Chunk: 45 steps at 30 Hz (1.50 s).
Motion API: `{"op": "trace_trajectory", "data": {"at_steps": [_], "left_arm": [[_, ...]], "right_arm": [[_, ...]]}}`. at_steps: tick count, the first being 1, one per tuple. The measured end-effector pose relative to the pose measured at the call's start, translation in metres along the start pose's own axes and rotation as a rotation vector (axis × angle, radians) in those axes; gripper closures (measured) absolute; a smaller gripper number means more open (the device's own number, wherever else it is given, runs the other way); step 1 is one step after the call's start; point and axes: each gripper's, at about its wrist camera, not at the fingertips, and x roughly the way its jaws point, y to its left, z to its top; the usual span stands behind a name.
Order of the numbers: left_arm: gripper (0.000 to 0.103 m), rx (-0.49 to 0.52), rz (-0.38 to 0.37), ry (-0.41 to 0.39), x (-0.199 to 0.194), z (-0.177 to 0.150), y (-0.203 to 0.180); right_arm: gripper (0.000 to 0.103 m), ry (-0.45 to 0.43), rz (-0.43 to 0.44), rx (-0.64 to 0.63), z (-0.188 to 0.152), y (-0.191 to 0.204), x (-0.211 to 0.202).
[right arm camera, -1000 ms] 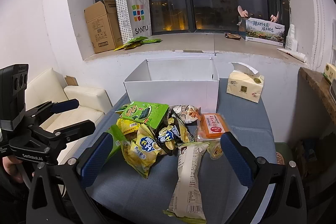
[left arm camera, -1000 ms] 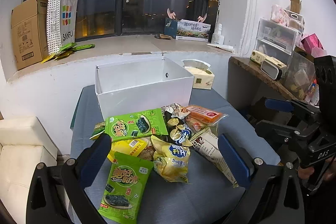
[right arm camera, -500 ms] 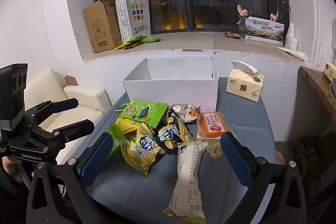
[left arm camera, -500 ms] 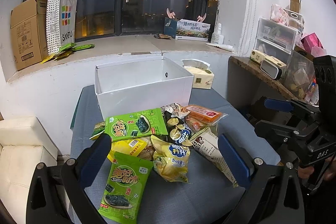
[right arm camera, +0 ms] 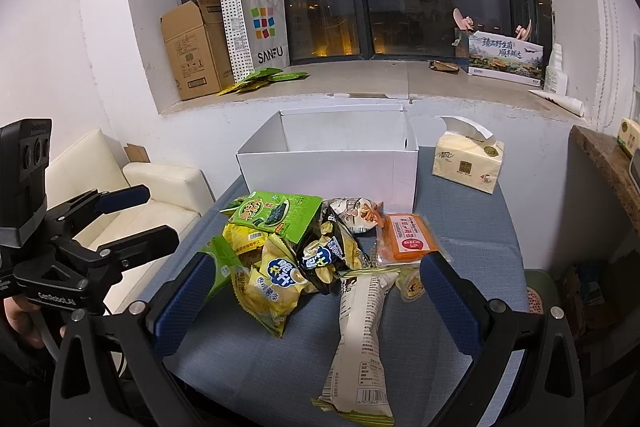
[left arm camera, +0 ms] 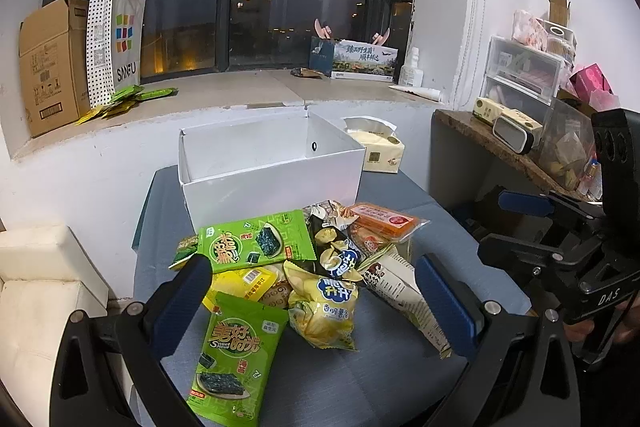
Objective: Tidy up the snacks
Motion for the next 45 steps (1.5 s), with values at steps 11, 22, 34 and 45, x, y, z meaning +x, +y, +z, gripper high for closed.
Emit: {"op": "trace_trajectory", "data": {"at_steps": [11,22,34,45], "left_arm": [[0.000,0.001,0.001,0.005,-0.0008,0.0002,0.0002],[0.000,-0.001,0.003,0.007,0.0001,-0.0017,0.0007],[0.000,0.004,0.001,0.010,0.0001,-0.0008,-0.0007],[0.000,0.003,0.005,0.010,-0.0005,-0.0009,-0.0008]], "right_arm": [[0.000,0.002,0.002,0.001,0.0000,0.0001,-0.0005],[0.000,0.004,0.003,0.001,-0.0004,0.0000,0.0000],[0.000,0.010,0.007,0.001,-0.0009,0.0016,0.0007],[0.000,0.013,0.007,-0.001,-0.0008,0.0011,0.0017]]}}
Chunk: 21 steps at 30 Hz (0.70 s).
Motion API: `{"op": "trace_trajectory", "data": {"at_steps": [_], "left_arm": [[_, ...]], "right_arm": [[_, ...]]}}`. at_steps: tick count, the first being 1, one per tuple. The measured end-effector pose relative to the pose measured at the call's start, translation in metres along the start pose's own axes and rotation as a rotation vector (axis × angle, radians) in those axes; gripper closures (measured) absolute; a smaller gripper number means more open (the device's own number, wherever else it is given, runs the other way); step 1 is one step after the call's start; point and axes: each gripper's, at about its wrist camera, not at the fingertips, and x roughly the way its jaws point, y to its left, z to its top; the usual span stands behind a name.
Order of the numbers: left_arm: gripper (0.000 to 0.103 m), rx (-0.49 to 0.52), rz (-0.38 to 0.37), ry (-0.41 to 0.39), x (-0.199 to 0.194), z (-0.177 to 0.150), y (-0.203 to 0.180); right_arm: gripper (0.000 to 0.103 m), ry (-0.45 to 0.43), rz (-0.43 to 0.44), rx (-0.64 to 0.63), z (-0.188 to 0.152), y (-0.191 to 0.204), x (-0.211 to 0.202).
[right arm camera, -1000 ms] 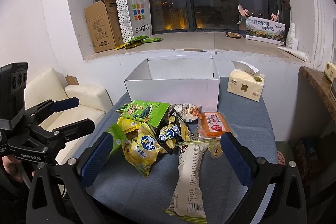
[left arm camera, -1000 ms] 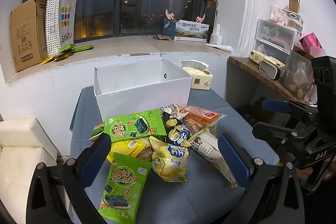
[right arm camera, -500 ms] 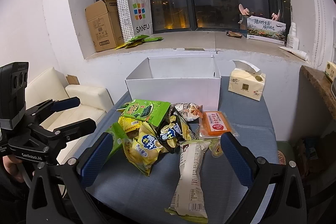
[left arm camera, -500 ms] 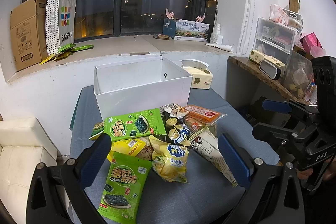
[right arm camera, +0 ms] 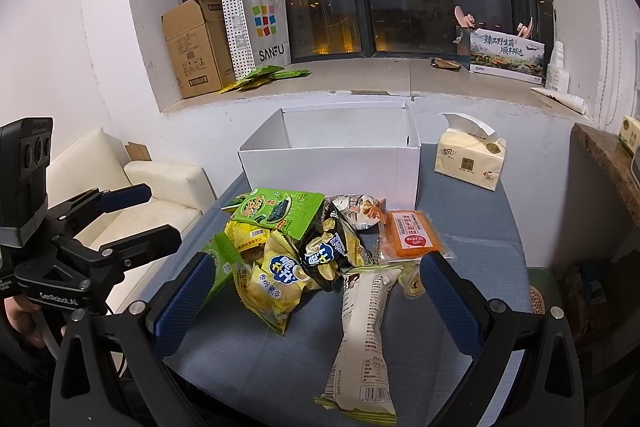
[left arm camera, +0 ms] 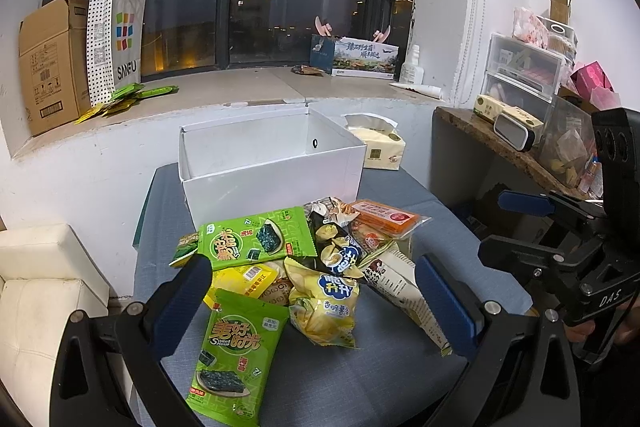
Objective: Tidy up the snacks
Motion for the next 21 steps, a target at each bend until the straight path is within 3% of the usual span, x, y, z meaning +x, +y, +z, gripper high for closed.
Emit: {"op": "trace_trajectory", "data": {"at_steps": [5,12,17,21], "left_arm": [[0.000,0.002,0.006,0.001,0.000,-0.001,0.001],[0.000,-0.001,0.017,0.019,0.006,-0.006,0.006],[0.000,-0.003,0.033,0.043,0.011,-0.015,0.013],[0.000,-0.019,0.034,0.064,0.016,-0.021,0.022]], "right_arm": [[0.000,0.056,-0.016,0.017,-0.006,-0.005,0.014],[0.000,0.274,-0.071,0.122,-0.034,-0.034,0.073],[0.000,0.398,-0.064,0.186,-0.059,-0.058,0.111],[0.004,0.442,-0.032,0.238,-0.074,-0.072,0.125]]}}
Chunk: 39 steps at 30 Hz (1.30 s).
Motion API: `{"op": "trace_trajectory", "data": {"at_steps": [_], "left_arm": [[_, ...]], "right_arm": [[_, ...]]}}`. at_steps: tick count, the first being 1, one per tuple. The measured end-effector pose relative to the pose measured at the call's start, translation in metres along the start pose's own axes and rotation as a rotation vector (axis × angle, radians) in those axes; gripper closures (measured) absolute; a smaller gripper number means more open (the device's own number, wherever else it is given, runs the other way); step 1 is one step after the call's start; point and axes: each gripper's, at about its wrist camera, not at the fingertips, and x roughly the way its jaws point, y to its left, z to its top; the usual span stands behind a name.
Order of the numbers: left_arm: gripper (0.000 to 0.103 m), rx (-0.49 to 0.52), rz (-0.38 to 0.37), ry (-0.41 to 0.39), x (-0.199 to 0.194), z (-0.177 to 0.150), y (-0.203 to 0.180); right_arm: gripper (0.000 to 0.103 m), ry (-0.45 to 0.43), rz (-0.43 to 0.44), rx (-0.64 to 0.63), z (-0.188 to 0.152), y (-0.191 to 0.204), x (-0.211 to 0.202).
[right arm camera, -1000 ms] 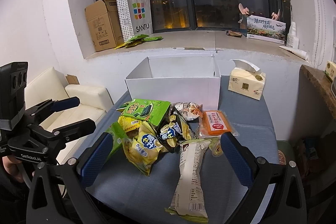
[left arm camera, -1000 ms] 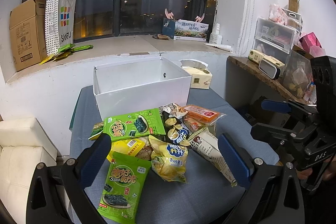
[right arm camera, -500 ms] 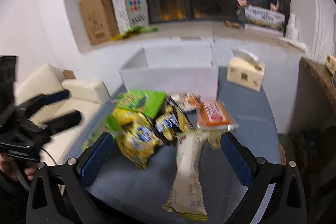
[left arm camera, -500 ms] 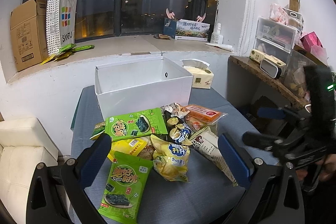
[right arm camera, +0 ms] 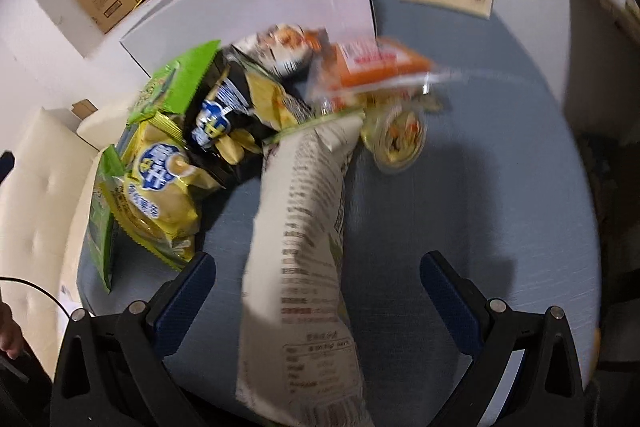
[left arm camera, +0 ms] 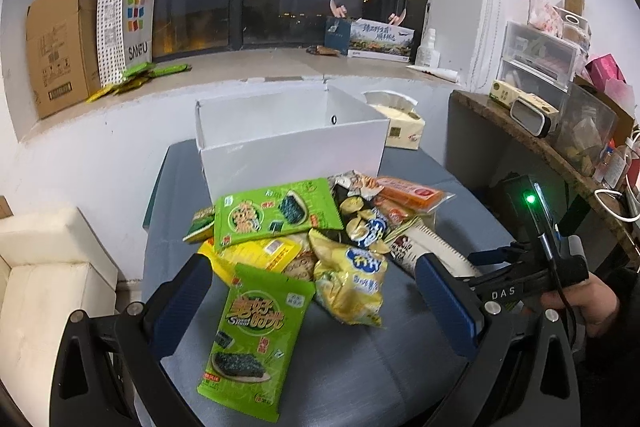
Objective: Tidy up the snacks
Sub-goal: 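Grasp green seaweed pack with left tool while right tool grasps white long bag, drop both in box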
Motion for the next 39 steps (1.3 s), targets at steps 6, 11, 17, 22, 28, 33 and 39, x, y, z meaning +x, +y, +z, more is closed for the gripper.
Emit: {"op": "trace_trajectory", "data": {"at_steps": [6,11,17,22,28,33,39], "left_arm": [[0.000,0.008,-0.027,0.058,0.006,-0.011,0.011],[0.000,0.036,-0.019,0.112,0.018,-0.021,0.022],[0.000,0.080,-0.014,0.194,0.044,-0.039,0.040],[0.000,0.129,0.015,0.264,0.070,-0.057,0.048],[0.000,0.138,0.028,0.325,0.093,-0.071,0.049],[0.036,0.080,-0.013,0.362,0.102,-0.077,0.059],[0.039,-0.017,-0.056,0.214,0.061,-0.058,0.072]], "right_arm": [[0.069,0.028,-0.051,-0.100,-0.012,0.005,0.007],[0.070,0.011,-0.036,-0.150,-0.025,0.010,-0.010],[0.070,-0.067,-0.009,-0.154,-0.032,0.006,-0.062],[0.070,-0.158,0.038,-0.120,-0.026,-0.003,-0.096],[0.070,-0.205,0.080,-0.146,-0.023,0.007,-0.111],[0.070,-0.200,0.089,-0.166,-0.019,0.017,-0.103],[0.070,-0.215,0.103,-0.166,-0.019,0.017,-0.102]]}}
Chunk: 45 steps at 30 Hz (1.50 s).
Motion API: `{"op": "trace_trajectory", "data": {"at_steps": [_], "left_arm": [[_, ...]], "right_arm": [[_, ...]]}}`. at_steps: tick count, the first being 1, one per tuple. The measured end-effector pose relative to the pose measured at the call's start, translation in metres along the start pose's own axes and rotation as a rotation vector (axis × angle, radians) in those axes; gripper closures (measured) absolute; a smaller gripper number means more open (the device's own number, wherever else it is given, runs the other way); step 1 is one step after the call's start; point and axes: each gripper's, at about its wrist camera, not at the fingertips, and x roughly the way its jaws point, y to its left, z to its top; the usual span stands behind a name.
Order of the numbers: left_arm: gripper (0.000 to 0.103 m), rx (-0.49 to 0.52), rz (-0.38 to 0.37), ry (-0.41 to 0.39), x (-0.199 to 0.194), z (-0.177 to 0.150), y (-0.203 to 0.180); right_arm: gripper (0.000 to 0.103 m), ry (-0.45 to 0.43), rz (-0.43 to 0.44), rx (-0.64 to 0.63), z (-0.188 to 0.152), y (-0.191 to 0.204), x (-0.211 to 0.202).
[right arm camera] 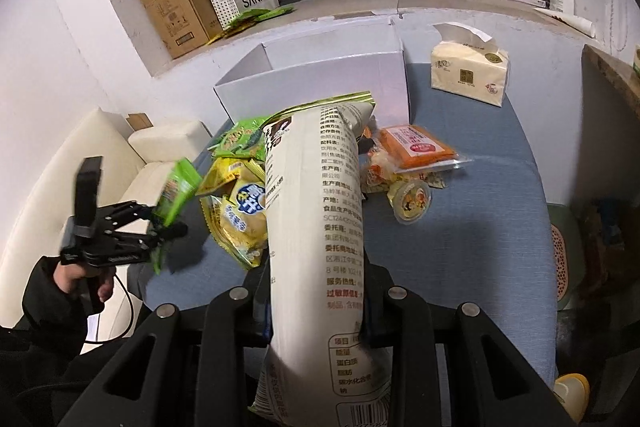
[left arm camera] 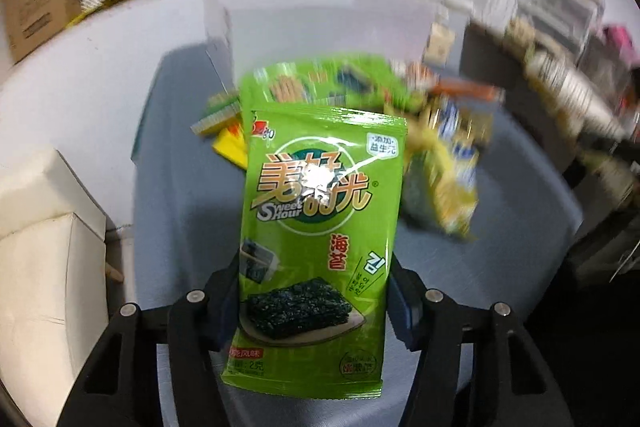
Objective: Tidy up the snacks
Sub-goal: 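Grasp green seaweed pack with left tool while right tool grasps white long bag, drop both in box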
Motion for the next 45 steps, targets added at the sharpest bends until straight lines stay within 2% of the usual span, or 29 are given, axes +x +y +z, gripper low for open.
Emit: {"op": "trace_trajectory", "data": {"at_steps": [6,8,11,15,17,20,22,26,29,30,31,32,33,34,35,38,40,45], "left_arm": [[0.039,-0.175,-0.090,-0.214,-0.049,0.042,0.014],[0.039,-0.226,-0.116,-0.262,-0.052,0.067,0.016],[0.039,-0.283,-0.116,-0.292,-0.038,0.113,0.021],[0.039,-0.308,-0.109,-0.276,-0.006,0.172,0.023],[0.038,-0.279,-0.066,-0.265,0.011,0.207,0.024],[0.038,-0.311,-0.084,-0.211,0.040,0.245,0.031],[0.038,-0.348,-0.088,-0.163,0.067,0.263,0.041],[0.038,-0.358,-0.041,-0.113,0.103,0.274,0.051],[0.028,-0.356,-0.027,-0.078,0.120,0.276,0.056],[0.020,-0.358,-0.011,-0.050,0.128,0.277,0.058],[0.008,-0.363,-0.002,-0.037,0.129,0.275,0.061],[0.003,-0.374,0.008,-0.026,0.134,0.275,0.063],[0.002,-0.374,-0.010,-0.030,0.136,0.275,0.065],[0.001,-0.365,-0.028,-0.034,0.129,0.267,0.068],[0.000,-0.345,-0.024,-0.037,0.127,0.266,0.065],[0.000,-0.277,0.059,-0.072,0.116,0.262,0.053],[0.000,-0.252,0.037,-0.094,0.109,0.262,0.048],[0.000,-0.199,0.049,-0.190,0.072,0.254,0.037]], "right_arm": [[0.070,-0.080,0.023,0.020,0.019,0.003,0.001],[0.070,-0.104,0.024,0.024,0.036,0.003,0.006],[0.070,-0.127,0.019,0.048,0.071,0.002,0.018],[0.070,-0.154,-0.035,0.072,0.127,0.003,0.045],[0.070,-0.162,-0.060,0.090,0.158,0.002,0.061],[0.070,-0.159,-0.084,0.109,0.202,-0.002,0.088],[0.070,-0.137,-0.088,0.139,0.229,-0.010,0.110],[0.070,-0.091,-0.147,0.146,0.256,-0.024,0.144],[0.070,-0.072,-0.156,0.161,0.267,-0.036,0.165],[0.068,-0.067,-0.147,0.168,0.270,-0.039,0.170],[0.052,-0.049,-0.150,0.172,0.273,-0.043,0.177],[0.037,-0.039,-0.160,0.176,0.273,-0.046,0.179],[0.007,-0.042,-0.171,0.185,0.273,-0.049,0.181],[0.000,-0.074,-0.172,0.196,0.270,-0.052,0.177],[0.000,-0.098,-0.163,0.200,0.267,-0.052,0.174],[0.000,-0.117,-0.136,0.189,0.262,-0.051,0.164],[0.000,-0.142,-0.125,0.159,0.260,-0.045,0.154],[0.000,-0.203,-0.070,0.092,0.251,-0.028,0.124]]}}
